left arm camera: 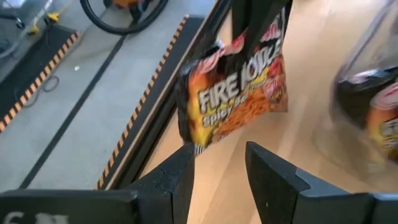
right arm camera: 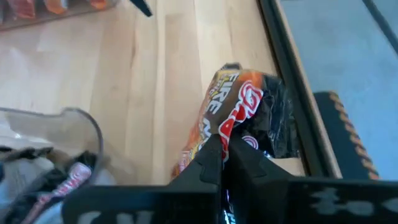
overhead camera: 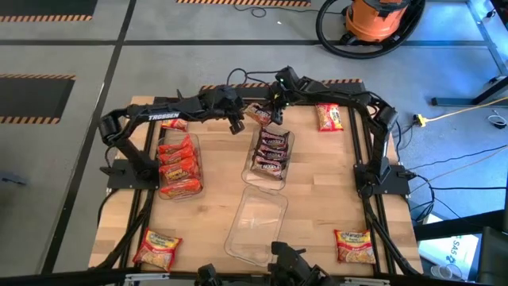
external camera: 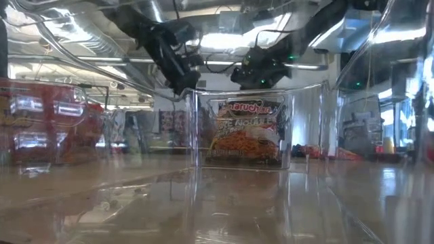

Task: Sort Maruchan noodles
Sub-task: Put the black noodle pack into the top right transparent bin

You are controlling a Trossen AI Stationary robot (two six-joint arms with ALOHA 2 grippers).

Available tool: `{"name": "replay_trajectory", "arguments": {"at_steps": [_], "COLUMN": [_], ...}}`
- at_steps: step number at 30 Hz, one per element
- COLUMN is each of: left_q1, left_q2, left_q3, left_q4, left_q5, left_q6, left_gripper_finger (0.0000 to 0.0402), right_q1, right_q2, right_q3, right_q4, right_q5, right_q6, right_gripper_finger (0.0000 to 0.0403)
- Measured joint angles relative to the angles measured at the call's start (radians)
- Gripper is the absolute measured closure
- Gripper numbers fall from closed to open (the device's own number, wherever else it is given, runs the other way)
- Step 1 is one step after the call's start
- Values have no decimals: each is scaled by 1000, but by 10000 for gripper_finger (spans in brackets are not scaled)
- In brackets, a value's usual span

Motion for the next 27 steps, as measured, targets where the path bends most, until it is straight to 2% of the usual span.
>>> {"name": "replay_trajectory", "arguments": {"at_steps": [8, 19, 27], "left_q1": [-63, -79, -80], "left_q2": [-119, -121, -120], "left_q3": [0, 0, 0], "left_q4": [-70, -124, -66], "left_q5": [-48, -48, -48], "left_q6": [-10, -8, -2], "left_gripper_finger": [266, 266, 266], "right_q1": [29, 140, 187], "right_q2": [-40, -40, -64], "right_q3": [21, 21, 20], "right_q4": [-31, -16, -10], "right_q5": [0, 35, 199], "right_q6": [-26, -33, 19], "right_gripper_finger": [403, 403, 403]}}
